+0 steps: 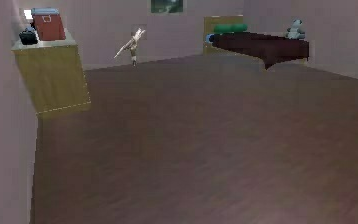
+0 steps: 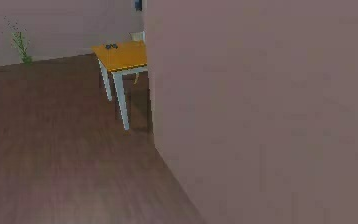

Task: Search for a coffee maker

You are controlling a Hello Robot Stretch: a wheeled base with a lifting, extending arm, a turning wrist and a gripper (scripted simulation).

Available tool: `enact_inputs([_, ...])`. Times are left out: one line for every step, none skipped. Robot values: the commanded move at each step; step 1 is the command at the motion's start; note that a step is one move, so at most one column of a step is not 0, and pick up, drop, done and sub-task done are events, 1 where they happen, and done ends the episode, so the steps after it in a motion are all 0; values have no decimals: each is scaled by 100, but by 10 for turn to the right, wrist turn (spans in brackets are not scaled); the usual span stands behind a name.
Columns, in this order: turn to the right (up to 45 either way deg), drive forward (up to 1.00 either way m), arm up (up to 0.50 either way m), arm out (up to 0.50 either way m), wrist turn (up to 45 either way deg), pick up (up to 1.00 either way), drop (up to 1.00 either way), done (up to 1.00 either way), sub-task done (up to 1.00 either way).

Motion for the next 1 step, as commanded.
enact_inputs([90, 0, 0, 0, 0, 0, 0, 0, 0])
